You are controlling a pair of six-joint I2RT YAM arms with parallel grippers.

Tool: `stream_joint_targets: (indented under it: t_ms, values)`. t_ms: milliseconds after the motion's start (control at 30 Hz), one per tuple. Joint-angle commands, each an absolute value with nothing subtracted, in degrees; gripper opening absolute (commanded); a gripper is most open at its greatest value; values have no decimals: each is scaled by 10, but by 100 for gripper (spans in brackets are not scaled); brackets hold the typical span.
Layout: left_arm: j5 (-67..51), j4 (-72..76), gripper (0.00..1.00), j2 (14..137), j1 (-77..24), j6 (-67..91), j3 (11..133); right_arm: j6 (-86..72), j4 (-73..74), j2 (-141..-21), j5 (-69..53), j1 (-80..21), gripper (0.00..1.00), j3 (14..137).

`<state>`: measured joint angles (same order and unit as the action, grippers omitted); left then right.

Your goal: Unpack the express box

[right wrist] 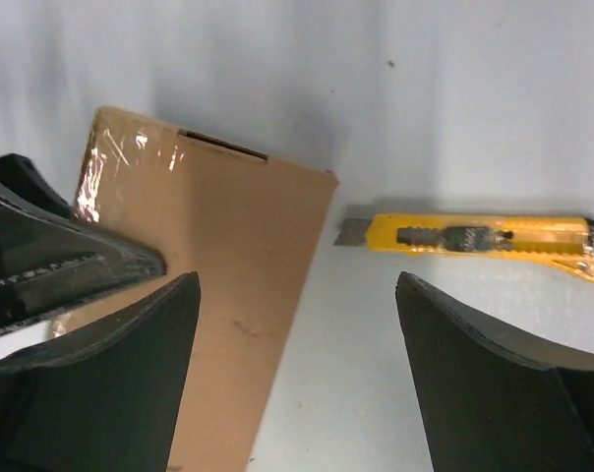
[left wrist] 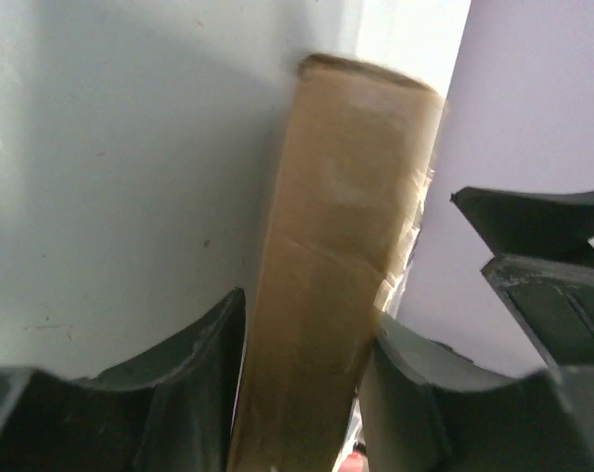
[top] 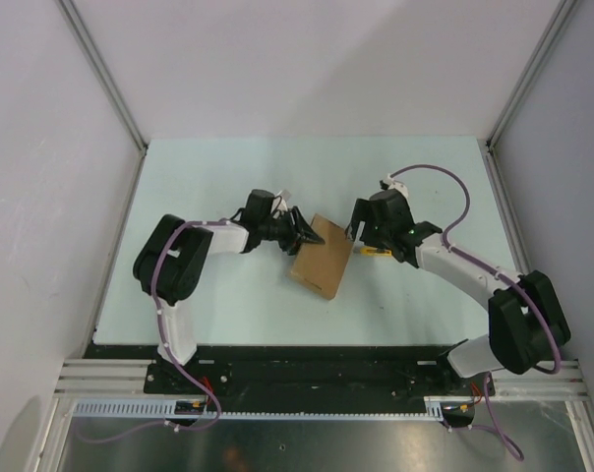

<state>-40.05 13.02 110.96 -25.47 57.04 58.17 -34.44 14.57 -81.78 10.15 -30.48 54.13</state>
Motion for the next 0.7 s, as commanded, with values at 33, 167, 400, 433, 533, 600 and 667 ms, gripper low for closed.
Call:
stream_joint_targets:
  t_ms: [33, 167, 400, 433, 533, 600, 667]
  values:
    - [-417, 163, 60, 1092, -269, 545, 552, -333, 120, -855, 48, -318, 82, 581]
    - [-467, 163, 67, 1068, -254, 501, 541, -334, 132, -889, 33, -323, 79, 595]
    - [-433, 73, 71, 988, -200, 376, 550, -307, 128, -893, 51, -342, 76, 601]
    - [-419, 50, 71, 983, -196, 360, 555, -304, 125, -894, 58, -345, 76, 602]
    - [-361, -16, 72, 962, -190, 323, 563, -294, 110, -896, 71, -359, 74, 605]
    - [-324, -47, 70, 957, -182, 322, 548, -287, 100, -898, 75, -373, 69, 606]
    - [-319, -55, 65, 963, -172, 321, 537, -276, 84, -911, 63, -381, 60, 609]
